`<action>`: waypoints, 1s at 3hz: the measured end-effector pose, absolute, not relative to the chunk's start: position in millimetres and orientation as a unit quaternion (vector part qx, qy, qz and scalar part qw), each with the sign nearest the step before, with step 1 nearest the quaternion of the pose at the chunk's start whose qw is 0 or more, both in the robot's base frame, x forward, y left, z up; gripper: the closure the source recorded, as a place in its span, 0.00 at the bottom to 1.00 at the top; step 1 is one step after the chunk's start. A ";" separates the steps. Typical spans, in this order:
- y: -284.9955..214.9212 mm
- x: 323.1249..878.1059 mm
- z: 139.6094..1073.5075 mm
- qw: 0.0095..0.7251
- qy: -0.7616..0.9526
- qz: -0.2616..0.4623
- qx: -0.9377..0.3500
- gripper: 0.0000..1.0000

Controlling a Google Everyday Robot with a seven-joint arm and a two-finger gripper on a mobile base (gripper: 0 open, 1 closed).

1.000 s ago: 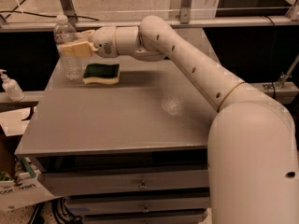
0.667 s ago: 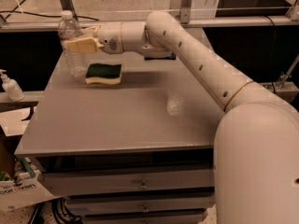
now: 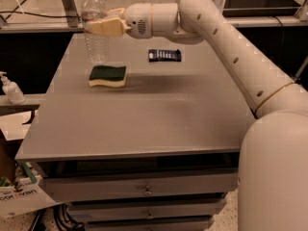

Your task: Knock water bottle over

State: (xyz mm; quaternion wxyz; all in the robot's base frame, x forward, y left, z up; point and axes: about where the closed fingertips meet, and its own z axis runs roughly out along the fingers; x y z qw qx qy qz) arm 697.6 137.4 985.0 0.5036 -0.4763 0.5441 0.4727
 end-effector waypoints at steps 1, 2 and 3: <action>91.4 697.3 997.1 0.498 0.564 0.446 -0.484 1.00; 57.6 692.2 993.3 0.469 0.595 0.400 -0.516 1.00; 26.9 684.0 977.0 0.430 0.623 0.352 -0.551 1.00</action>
Offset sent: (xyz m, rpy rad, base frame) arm -0.0065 -0.1355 0.0015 -0.3935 -0.0357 -0.0745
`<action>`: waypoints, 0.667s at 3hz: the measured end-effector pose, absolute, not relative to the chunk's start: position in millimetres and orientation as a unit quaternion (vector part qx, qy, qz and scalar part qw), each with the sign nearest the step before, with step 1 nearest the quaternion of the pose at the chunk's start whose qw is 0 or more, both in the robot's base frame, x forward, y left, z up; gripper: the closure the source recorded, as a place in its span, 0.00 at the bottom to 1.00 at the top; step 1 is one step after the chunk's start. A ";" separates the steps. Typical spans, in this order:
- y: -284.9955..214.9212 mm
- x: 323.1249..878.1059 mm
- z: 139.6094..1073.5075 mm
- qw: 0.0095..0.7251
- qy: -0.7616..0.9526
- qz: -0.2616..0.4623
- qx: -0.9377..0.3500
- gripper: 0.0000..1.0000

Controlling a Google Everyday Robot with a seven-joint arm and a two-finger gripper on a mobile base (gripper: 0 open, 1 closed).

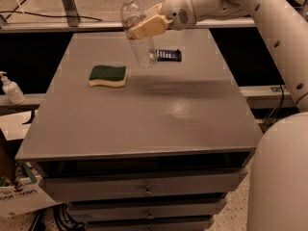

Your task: Knock water bottle over

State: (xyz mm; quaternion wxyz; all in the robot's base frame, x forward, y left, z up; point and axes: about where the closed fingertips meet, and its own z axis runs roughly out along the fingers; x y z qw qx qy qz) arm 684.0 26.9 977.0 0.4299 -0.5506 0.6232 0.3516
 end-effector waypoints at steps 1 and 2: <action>5.0 674.6 962.4 0.390 0.643 0.304 -0.585 1.00; -4.4 662.0 950.1 0.353 0.652 0.266 -0.616 1.00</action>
Offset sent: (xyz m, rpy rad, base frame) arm -0.0391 -0.0503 -0.0377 -0.4220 -0.0372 0.0508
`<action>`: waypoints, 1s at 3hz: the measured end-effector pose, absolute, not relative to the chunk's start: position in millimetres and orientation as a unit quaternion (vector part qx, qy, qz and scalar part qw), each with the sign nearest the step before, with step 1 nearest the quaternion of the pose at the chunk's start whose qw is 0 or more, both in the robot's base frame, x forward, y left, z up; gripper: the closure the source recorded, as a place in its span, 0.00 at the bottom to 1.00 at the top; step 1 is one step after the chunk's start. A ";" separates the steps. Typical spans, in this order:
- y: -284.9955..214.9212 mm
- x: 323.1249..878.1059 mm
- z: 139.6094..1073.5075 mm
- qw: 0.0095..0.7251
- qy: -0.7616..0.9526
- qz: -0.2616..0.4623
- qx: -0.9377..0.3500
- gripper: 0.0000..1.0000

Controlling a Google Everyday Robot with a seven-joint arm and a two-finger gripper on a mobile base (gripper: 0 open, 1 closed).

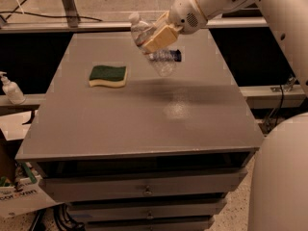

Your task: Knock water bottle over

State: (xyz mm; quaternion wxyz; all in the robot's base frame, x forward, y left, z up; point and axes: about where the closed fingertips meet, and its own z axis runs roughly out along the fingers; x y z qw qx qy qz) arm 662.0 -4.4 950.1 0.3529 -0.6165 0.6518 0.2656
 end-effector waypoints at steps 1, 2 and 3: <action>-1.5 650.5 940.0 0.321 0.650 0.235 -0.648 1.00; 10.2 639.1 922.6 0.287 0.640 0.212 -0.680 1.00; 14.5 633.8 910.5 0.257 0.631 0.184 -0.709 1.00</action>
Offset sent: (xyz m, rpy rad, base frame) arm -0.0384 0.0230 -0.0469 -0.3055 -0.0315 0.1568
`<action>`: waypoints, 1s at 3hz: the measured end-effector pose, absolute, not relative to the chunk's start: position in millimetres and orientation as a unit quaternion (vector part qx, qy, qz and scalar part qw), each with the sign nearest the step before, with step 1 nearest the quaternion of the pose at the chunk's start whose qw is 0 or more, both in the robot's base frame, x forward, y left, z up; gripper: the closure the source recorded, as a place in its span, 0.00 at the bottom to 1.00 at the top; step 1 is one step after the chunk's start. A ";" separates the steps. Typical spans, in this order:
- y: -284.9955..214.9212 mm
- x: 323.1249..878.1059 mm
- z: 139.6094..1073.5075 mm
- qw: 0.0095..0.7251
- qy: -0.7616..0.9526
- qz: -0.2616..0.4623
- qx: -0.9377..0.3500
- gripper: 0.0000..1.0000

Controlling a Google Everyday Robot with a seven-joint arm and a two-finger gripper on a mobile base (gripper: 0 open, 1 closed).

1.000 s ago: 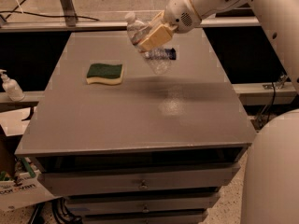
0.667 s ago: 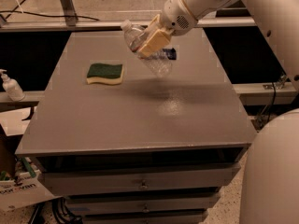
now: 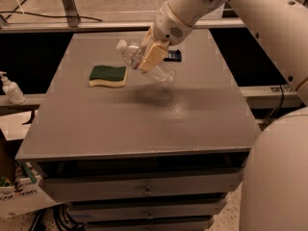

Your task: Knock water bottle over

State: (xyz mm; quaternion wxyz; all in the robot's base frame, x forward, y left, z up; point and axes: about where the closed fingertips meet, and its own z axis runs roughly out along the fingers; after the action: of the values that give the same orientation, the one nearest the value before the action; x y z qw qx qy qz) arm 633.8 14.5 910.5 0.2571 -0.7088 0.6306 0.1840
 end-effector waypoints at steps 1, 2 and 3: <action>22.4 626.0 896.4 0.223 0.609 0.157 -0.745 1.00; 28.5 617.7 885.9 0.206 0.586 0.150 -0.769 0.82; 35.3 605.8 875.3 0.193 0.566 0.156 -0.786 0.58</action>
Offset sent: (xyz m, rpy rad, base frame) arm -0.0277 0.0169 -0.0340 -0.1753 -0.0405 0.2183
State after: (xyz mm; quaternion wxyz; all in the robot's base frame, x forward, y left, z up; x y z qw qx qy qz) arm 605.8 35.3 875.3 0.1931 -0.7864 0.5656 0.1563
